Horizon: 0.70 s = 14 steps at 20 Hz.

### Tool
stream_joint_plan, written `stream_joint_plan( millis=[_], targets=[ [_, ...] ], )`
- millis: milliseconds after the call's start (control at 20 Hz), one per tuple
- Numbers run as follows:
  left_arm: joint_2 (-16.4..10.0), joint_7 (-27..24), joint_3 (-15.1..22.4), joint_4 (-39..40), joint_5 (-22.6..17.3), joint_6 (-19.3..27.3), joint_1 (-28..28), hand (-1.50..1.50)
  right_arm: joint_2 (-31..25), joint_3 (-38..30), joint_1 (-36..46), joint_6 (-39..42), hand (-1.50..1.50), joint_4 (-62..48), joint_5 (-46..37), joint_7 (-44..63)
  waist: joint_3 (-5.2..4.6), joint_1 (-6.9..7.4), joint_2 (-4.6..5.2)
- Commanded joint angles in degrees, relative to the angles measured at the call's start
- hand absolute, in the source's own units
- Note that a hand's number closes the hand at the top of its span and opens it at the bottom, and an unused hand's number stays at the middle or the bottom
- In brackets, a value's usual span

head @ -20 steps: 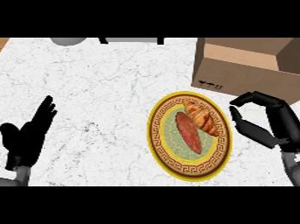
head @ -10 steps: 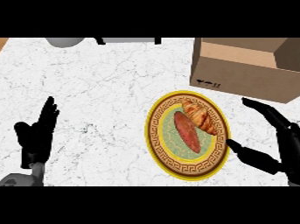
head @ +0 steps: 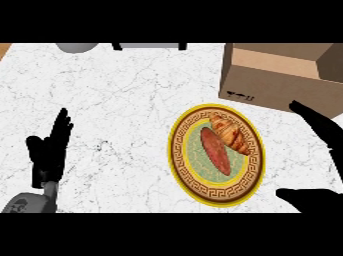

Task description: Pick the sweet potato from the plate and place it in the cardboard box

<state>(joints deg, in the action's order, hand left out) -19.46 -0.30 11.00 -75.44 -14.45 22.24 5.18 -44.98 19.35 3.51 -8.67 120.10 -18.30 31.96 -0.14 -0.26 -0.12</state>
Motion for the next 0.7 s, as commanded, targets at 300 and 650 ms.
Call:
stream_joint_plan(
  millis=[300,650],
  targets=[
    [2.67,0.96,-0.02,0.85,2.67,1.16,2.58,0.00,7.15,10.44,15.34,16.83,-1.50,1.77,-1.83,26.72,0.06,0.78,0.14],
    [0.20,-1.11,-2.82,0.11,0.23,-4.82,-1.14,0.00,16.12,14.94,21.24,22.08,-1.50,-8.26,-3.35,34.61,0.07,1.19,0.13]
  ],
)
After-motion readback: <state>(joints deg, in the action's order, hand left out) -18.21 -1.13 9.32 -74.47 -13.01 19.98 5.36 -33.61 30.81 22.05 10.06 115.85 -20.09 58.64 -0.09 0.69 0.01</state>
